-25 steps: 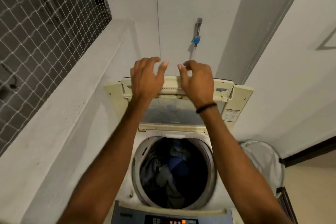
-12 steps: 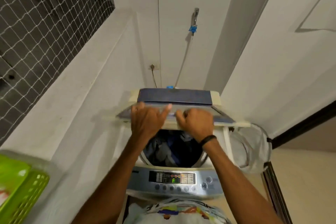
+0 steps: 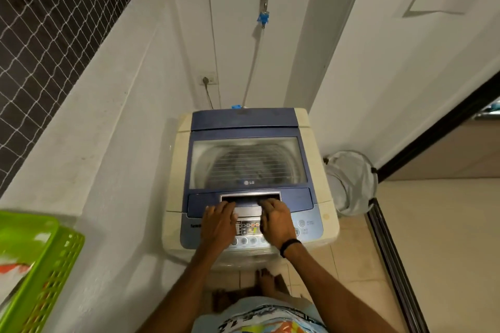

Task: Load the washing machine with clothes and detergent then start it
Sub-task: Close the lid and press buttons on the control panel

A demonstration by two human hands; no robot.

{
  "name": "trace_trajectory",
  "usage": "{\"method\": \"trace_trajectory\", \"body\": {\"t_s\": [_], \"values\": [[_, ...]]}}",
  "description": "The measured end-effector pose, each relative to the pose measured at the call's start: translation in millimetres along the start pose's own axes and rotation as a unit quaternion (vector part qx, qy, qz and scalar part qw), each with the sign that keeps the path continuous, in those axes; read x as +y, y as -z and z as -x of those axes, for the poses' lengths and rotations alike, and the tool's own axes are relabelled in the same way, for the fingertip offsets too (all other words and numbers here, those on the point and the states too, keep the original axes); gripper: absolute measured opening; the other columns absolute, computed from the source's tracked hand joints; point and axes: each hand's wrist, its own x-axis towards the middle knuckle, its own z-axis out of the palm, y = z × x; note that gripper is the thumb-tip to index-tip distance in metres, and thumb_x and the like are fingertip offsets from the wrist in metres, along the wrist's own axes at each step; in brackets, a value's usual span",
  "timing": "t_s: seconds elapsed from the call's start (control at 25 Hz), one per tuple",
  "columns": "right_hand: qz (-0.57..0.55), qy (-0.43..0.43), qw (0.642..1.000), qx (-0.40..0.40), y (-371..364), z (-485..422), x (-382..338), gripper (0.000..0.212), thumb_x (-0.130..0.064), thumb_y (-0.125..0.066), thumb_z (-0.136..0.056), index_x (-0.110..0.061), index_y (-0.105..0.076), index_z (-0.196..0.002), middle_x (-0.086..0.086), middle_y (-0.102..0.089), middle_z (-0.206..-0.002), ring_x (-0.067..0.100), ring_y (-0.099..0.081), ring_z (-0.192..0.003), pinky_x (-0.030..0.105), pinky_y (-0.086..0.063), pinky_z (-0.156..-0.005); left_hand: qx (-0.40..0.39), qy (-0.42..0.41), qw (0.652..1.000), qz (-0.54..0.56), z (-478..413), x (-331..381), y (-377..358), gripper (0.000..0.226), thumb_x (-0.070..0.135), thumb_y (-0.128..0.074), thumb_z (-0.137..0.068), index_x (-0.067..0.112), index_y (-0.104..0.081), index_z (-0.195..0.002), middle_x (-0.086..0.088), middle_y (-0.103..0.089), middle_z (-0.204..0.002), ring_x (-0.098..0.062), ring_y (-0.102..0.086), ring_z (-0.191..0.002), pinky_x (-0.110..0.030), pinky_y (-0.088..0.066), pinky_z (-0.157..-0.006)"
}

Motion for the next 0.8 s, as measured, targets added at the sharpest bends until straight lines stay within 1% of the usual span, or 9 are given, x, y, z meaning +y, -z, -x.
{"method": "trace_trajectory", "body": {"t_s": [0.04,0.12,0.16,0.24,0.32,0.4,0.48,0.6,0.8], "values": [[-0.013,-0.024,0.999,0.023,-2,15,-1,0.034,-0.011,-0.056,-0.087,-0.015,-0.063,-0.121,0.006,-0.063,-0.106,0.022,-0.056,-0.096,0.03,-0.048,-0.084,0.0,0.008,0.999,0.031,9,-3,-1,0.057,0.048,-0.045,-0.098,0.025,-0.035,-0.15,-0.008,-0.032,-0.158,-0.03,-0.034,-0.142,-0.045,-0.022,-0.119],[-0.017,-0.072,0.996,0.049,-3,47,2,0.04,-0.018,-0.05,-0.092,-0.016,-0.052,-0.132,0.006,-0.06,-0.1,0.022,-0.053,-0.091,0.03,-0.047,-0.078,-0.013,0.042,0.998,0.05,28,-16,-7,0.098,0.073,-0.053,-0.082,0.027,-0.01,-0.158,-0.01,-0.003,-0.165,-0.033,-0.012,-0.151,-0.047,-0.009,-0.12],[-0.009,-0.086,0.995,0.04,-3,63,7,0.045,-0.019,-0.047,-0.093,-0.016,-0.047,-0.137,0.005,-0.059,-0.095,0.022,-0.052,-0.087,0.03,-0.047,-0.074,-0.023,0.053,0.998,0.039,35,-23,-12,0.116,0.082,-0.055,-0.071,0.027,0.0,-0.158,-0.011,0.008,-0.165,-0.033,-0.002,-0.152,-0.049,-0.003,-0.119],[0.009,-0.096,0.995,-0.005,-7,94,26,0.062,-0.018,-0.049,-0.089,-0.015,-0.032,-0.148,0.004,-0.059,-0.09,0.021,-0.054,-0.078,0.031,-0.049,-0.068,-0.048,0.054,0.997,-0.007,48,-30,-21,0.136,0.088,-0.058,-0.059,0.024,0.011,-0.157,-0.014,0.019,-0.163,-0.034,0.01,-0.152,-0.056,0.0,-0.12],[0.034,-0.1,0.993,-0.06,-11,116,39,0.079,-0.016,-0.05,-0.085,-0.018,-0.013,-0.155,0.004,-0.059,-0.09,0.019,-0.054,-0.069,0.029,-0.049,-0.06,-0.046,0.054,0.997,-0.041,52,-30,-24,0.142,0.089,-0.059,-0.057,0.021,0.016,-0.156,-0.014,0.023,-0.162,-0.034,0.015,-0.151,-0.06,0.0,-0.12],[0.066,-0.103,0.987,-0.102,-12,126,44,0.09,-0.014,-0.049,-0.084,-0.025,0.007,-0.155,0.004,-0.059,-0.09,0.016,-0.048,-0.061,0.026,-0.045,-0.056,-0.04,0.064,0.996,-0.046,50,-25,-23,0.143,0.09,-0.059,-0.056,0.021,0.019,-0.155,-0.015,0.024,-0.162,-0.035,0.015,-0.151,-0.061,0.001,-0.119],[0.094,-0.097,0.984,-0.113,-11,128,50,0.096,-0.01,-0.047,-0.084,-0.029,0.019,-0.152,0.005,-0.058,-0.09,0.015,-0.046,-0.057,0.027,-0.047,-0.055,-0.046,0.079,0.995,-0.043,51,-20,-23,0.143,0.09,-0.059,-0.057,0.022,0.021,-0.154,-0.014,0.025,-0.162,-0.034,0.016,-0.151,-0.061,0.001,-0.119],[0.092,-0.085,0.984,-0.13,-7,130,51,0.103,-0.006,-0.049,-0.083,-0.035,0.026,-0.148,0.008,-0.057,-0.092,0.018,-0.049,-0.06,0.031,-0.054,-0.06,-0.052,0.107,0.992,-0.029,55,-15,-26,0.141,0.092,-0.056,-0.057,0.025,0.021,-0.154,-0.011,0.027,-0.161,-0.033,0.016,-0.151,-0.062,0.001,-0.118],[0.054,-0.08,0.985,-0.143,-6,133,54,0.112,0.0,-0.05,-0.079,-0.044,0.029,-0.144,0.009,-0.057,-0.086,0.023,-0.053,-0.062,0.037,-0.053,-0.06,-0.025,0.124,0.992,-0.024,55,-10,-33,0.14,0.096,-0.05,-0.053,0.028,0.02,-0.154,-0.009,0.023,-0.163,-0.032,0.011,-0.152,-0.065,-0.003,-0.117]]}}
